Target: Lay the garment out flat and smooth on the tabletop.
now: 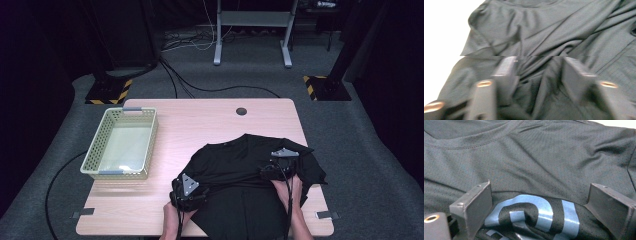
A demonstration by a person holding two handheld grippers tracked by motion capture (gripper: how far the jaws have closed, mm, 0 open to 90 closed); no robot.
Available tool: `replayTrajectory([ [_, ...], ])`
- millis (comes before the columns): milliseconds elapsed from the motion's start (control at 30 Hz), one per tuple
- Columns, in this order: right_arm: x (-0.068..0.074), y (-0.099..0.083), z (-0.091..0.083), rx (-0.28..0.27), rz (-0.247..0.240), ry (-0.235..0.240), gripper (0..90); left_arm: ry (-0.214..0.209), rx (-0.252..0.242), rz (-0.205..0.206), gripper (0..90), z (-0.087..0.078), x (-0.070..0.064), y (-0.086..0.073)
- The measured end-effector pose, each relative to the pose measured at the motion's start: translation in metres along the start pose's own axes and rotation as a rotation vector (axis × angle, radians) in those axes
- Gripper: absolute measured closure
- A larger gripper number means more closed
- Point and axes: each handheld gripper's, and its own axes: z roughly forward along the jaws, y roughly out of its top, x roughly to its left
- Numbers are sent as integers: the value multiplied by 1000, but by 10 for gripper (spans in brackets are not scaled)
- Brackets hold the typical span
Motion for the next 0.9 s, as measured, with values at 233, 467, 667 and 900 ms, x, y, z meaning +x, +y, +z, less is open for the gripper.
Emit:
replayTrajectory([
  [233, -4, -2, -2, -2, 7, -4, 63, -9, -13, -8, 807, -2, 10, 2],
  [467, -19, -7, -8, -2, 37, -34, 63, -27, -53, -72, 842, -11, 28, 2],
  [667, -36, -13, -13, -2, 66, -60, 63, -7, -63, -115, 853, -15, 49, 2],
  [900, -51, -16, -18, -2, 84, -81, 63, 64, -58, -169, 865, -22, 76, -6],
])
